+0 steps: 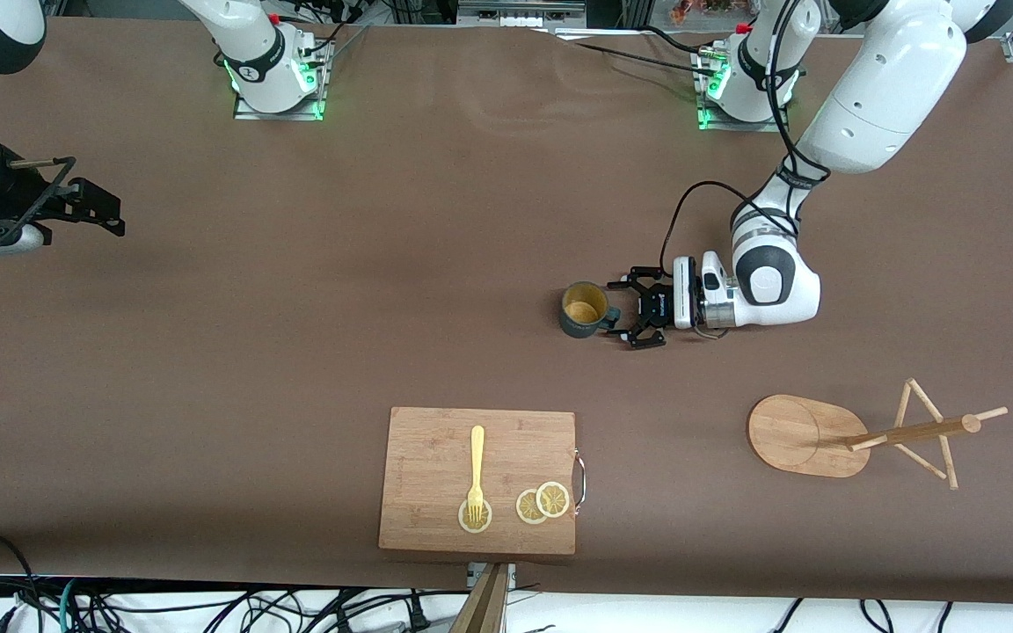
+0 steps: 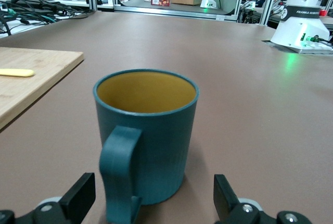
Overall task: Pass cup and hang on rack
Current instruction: 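Move the left gripper to the mug handle and close on it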
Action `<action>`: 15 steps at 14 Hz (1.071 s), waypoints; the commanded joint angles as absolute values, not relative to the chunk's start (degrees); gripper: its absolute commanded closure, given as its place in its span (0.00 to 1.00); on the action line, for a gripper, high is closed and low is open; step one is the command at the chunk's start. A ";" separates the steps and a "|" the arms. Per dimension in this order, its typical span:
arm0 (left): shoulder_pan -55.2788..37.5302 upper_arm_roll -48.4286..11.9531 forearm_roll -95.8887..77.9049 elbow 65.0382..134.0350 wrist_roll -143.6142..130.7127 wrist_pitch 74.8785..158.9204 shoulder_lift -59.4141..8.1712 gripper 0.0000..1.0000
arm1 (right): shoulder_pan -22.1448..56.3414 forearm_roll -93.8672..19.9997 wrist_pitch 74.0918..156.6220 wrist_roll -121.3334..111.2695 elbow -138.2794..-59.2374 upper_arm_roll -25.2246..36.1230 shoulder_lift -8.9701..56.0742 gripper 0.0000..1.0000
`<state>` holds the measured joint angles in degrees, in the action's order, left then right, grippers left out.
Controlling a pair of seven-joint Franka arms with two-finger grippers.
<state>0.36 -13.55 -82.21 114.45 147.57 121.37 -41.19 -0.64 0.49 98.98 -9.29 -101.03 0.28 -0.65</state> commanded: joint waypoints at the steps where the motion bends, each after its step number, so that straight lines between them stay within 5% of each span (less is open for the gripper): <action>1: 0.61 -13.45 -84.37 115.22 150.91 119.88 -40.78 0.16 | -0.79 1.14 98.35 -8.96 -100.20 -0.18 -0.70 0.00; 5: 0.70 -13.18 -84.29 114.61 151.08 119.71 -40.78 0.51 | -0.79 1.14 98.26 -8.96 -100.20 -0.09 -0.62 0.00; 8: 0.79 -11.87 -84.29 114.43 150.21 119.71 -40.78 0.94 | -0.79 1.14 98.26 -8.96 -100.20 -0.18 -0.70 0.00; 9: 0.97 -11.34 -84.29 114.43 149.77 119.71 -40.78 1.00 | -0.79 1.14 98.26 -8.96 -100.20 -0.18 -0.70 0.00; 15: 2.37 -10.11 -83.50 115.05 133.46 118.31 -36.49 1.00 | -0.79 1.14 98.26 -8.96 -100.20 -0.18 -0.70 0.00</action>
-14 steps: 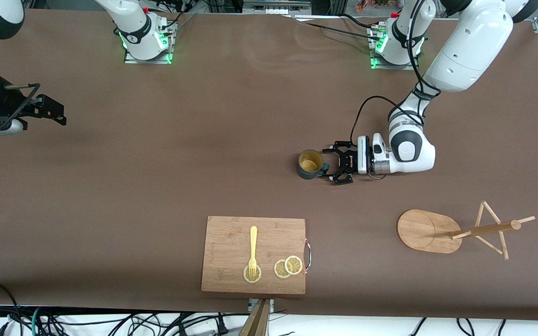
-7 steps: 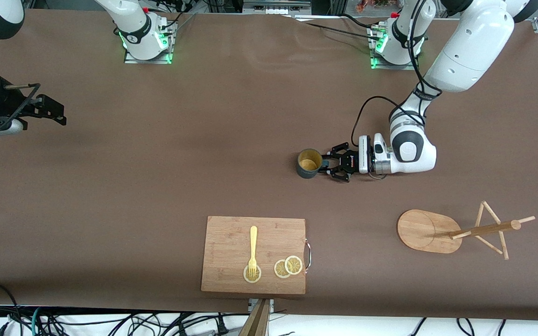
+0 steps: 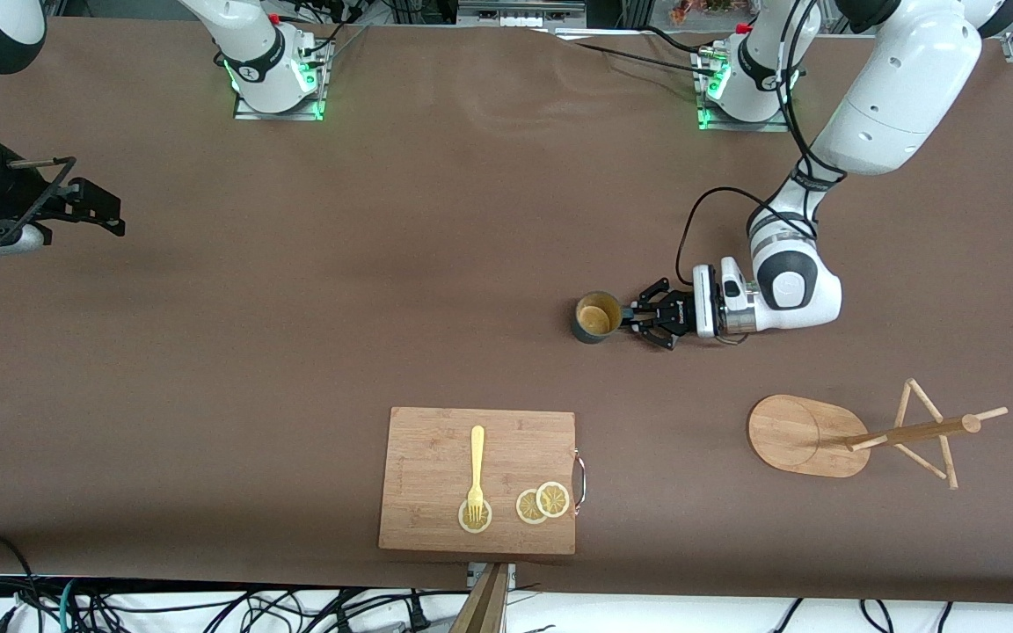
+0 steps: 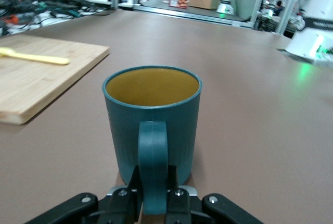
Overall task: Pass cup and hang on rack
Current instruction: 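Lift the teal mug by its handle with the left gripper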
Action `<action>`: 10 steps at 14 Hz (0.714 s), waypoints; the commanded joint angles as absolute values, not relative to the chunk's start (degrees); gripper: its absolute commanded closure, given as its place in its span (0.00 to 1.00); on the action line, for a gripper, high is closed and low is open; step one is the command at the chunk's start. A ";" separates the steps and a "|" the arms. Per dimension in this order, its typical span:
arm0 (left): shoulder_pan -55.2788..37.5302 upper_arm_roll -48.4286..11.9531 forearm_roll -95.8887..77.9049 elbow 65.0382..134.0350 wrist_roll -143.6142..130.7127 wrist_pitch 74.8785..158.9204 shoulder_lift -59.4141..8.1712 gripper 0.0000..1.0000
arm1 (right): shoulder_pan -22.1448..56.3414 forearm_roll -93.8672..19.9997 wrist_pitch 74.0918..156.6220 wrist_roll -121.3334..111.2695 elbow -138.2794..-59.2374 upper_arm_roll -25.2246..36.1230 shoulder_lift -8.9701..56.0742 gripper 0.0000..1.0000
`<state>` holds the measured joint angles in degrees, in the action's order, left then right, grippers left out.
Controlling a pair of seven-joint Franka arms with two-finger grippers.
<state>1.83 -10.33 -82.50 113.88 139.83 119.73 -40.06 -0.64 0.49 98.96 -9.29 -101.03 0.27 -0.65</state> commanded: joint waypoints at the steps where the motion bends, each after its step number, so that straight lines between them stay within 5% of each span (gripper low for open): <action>1: 2.55 -10.02 -83.06 115.22 129.33 117.08 -35.26 1.00 | -0.79 1.14 98.26 -8.96 -100.20 -0.18 -0.62 0.00; 10: 5.97 0.07 -63.92 118.91 98.98 95.56 -19.69 1.00 | -0.79 0.88 98.17 -8.96 -100.20 -0.17 -0.70 0.00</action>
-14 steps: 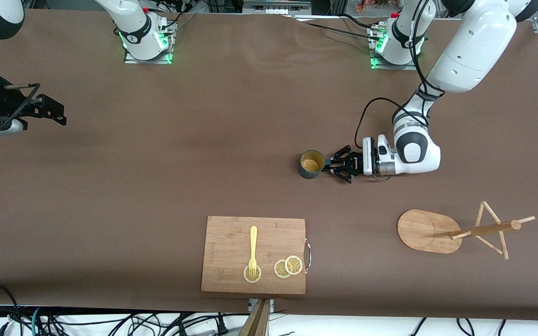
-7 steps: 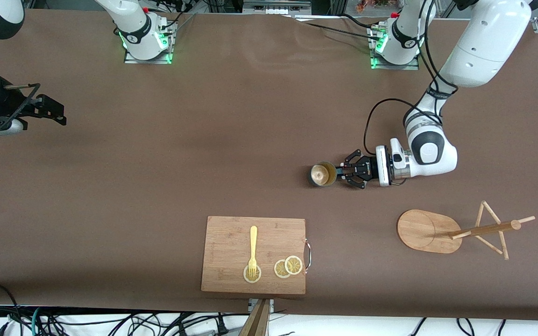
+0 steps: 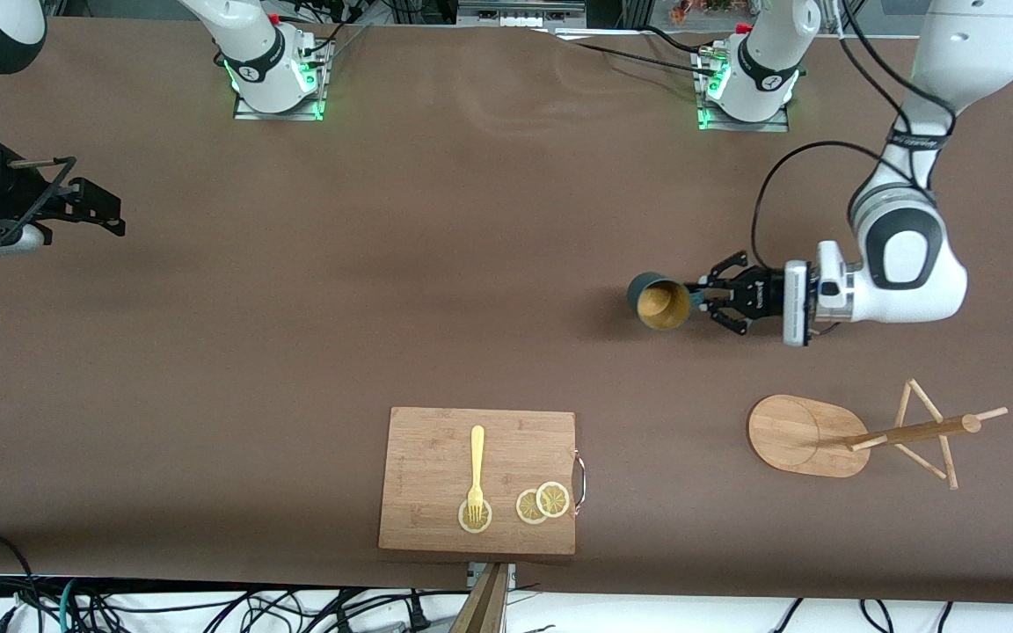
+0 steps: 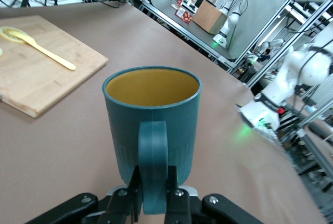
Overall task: Pass cup and hang on rack
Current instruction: 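Lift the teal mug by its handle with the left gripper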
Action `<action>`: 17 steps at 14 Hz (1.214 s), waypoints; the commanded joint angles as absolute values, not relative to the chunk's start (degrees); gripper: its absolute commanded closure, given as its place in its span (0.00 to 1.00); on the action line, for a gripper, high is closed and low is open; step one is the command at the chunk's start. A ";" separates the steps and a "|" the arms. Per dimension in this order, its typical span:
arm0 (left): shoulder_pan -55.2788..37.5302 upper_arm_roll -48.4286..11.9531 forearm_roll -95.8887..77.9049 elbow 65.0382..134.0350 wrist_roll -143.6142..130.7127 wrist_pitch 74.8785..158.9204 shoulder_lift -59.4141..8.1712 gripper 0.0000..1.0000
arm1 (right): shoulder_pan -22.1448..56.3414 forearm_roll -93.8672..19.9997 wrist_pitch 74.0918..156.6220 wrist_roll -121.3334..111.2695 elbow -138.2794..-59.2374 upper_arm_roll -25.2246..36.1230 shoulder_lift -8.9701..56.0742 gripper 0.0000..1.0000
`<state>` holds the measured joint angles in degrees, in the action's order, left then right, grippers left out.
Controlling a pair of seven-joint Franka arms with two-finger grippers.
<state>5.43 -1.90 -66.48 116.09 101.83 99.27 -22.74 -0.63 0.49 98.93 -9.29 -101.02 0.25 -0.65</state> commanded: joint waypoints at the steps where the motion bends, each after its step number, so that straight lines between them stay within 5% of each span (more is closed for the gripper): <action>1: 6.76 1.57 -62.68 118.92 97.49 92.75 -19.25 1.00 | -0.79 0.88 98.17 -8.96 -100.11 -0.18 -0.70 0.00; 6: 11.59 7.73 -56.51 118.48 86.60 81.50 -16.08 1.00 | -0.79 0.70 98.17 -8.96 -100.11 -0.18 -0.70 0.00; 17: 23.82 7.73 -69.76 114.70 47.07 77.17 -21.00 1.00 | -0.79 0.44 98.17 -9.05 -100.11 -0.09 -0.70 0.00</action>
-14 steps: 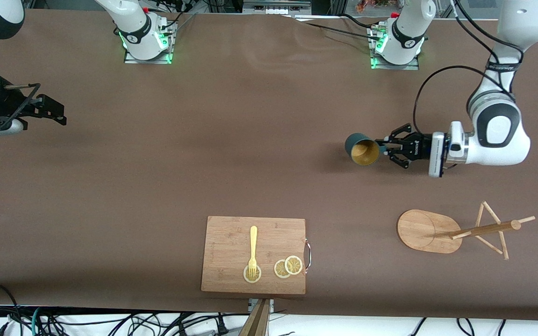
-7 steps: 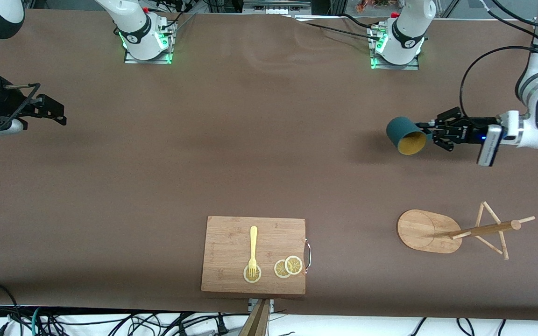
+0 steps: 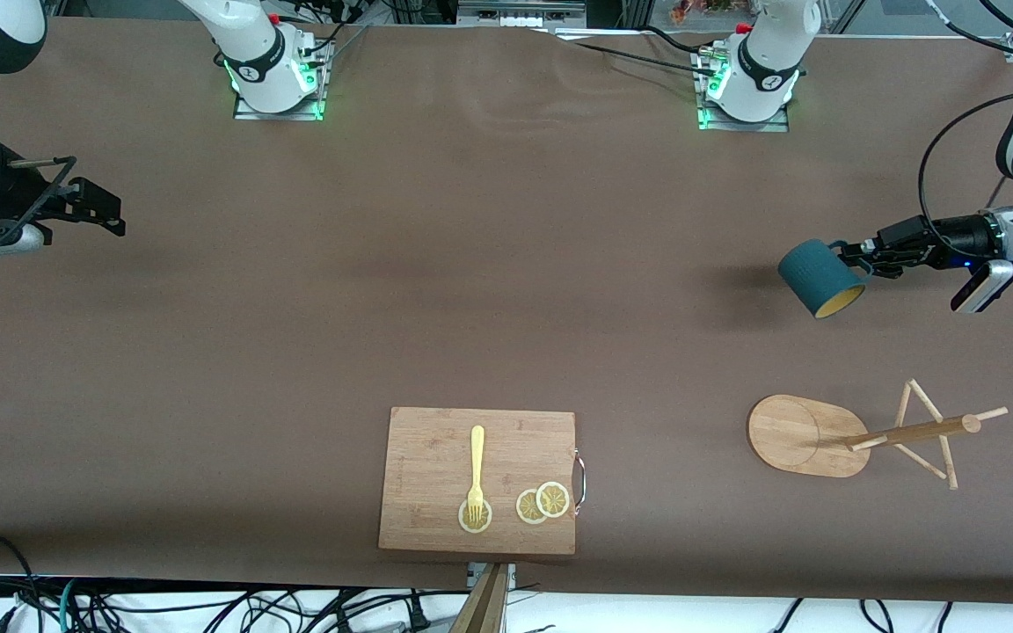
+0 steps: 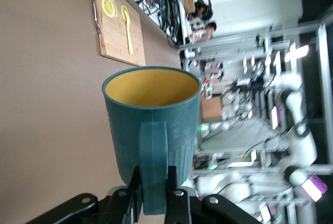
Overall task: Pass cup and hang on rack
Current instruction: 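Carry the mug over the wooden rack and hook it on a peg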
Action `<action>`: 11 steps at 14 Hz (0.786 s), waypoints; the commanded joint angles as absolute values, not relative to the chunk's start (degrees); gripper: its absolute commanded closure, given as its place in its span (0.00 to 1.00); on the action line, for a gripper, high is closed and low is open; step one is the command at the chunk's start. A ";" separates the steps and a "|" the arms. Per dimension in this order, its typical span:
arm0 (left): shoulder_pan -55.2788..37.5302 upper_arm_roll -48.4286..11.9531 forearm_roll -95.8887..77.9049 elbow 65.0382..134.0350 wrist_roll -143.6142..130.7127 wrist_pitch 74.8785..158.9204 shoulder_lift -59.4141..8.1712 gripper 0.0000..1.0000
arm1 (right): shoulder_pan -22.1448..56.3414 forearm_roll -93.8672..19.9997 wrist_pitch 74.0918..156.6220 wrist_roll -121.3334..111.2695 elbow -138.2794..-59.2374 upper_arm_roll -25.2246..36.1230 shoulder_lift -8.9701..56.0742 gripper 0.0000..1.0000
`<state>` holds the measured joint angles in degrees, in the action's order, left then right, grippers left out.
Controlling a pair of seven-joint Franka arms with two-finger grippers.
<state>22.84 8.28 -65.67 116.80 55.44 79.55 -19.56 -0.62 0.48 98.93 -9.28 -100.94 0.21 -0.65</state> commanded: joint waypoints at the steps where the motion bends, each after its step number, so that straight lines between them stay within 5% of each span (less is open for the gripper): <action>1: 23.82 7.73 -72.48 114.61 43.37 77.08 -21.27 1.00 | -0.79 0.44 98.17 -9.05 -100.11 -0.09 -0.62 0.00; 11: 25.83 7.47 -86.83 104.07 33.40 74.62 -31.45 1.00 | -0.79 0.44 98.17 -9.05 -100.11 -0.09 -0.62 0.00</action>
